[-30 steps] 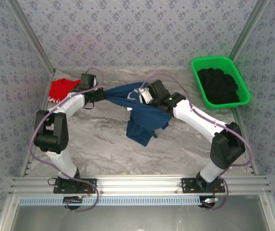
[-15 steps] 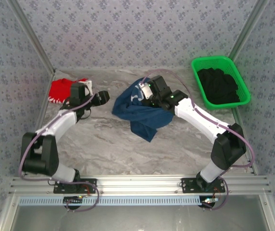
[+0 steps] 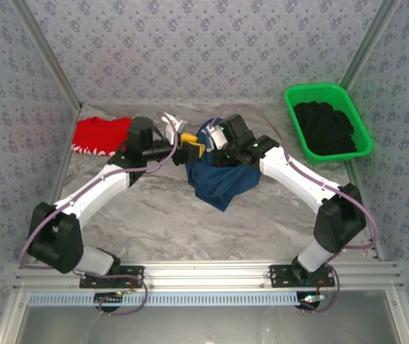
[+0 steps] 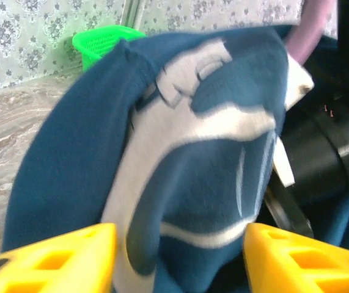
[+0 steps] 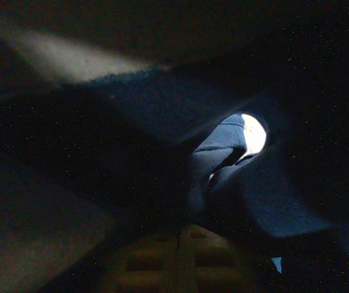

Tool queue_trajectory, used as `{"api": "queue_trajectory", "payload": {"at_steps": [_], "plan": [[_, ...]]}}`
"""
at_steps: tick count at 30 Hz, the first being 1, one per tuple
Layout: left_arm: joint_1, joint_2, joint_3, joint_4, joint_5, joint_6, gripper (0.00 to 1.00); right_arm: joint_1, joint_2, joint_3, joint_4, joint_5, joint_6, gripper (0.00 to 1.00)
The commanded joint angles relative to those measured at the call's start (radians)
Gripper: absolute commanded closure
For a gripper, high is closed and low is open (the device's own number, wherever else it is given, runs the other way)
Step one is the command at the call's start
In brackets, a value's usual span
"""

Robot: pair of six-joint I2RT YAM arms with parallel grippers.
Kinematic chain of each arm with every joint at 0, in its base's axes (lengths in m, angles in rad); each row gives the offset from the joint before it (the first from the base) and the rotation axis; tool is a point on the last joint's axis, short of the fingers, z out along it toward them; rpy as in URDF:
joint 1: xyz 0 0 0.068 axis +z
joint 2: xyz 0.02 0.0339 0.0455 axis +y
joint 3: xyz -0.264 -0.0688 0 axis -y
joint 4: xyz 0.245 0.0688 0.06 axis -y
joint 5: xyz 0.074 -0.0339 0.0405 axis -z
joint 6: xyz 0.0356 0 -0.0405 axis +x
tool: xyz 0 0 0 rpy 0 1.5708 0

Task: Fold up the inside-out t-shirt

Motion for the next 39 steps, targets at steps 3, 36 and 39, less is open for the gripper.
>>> {"api": "queue_trajectory", "payload": {"at_steps": [3,36,39], "plan": [[0.004,0.049,0.065,-0.013,0.000,0.022,0.81,0.000,-0.055,-0.031,0.029,0.009,-0.018,1.00],[0.111,0.200,-0.004,-0.200,-0.469,-0.273,1.00,-0.053,-0.234,-0.150,0.797,-0.381,0.320,1.00],[0.111,0.221,-0.005,-0.233,-0.510,-0.256,1.00,-0.099,-0.237,-0.150,0.895,-0.391,0.429,1.00]]}}
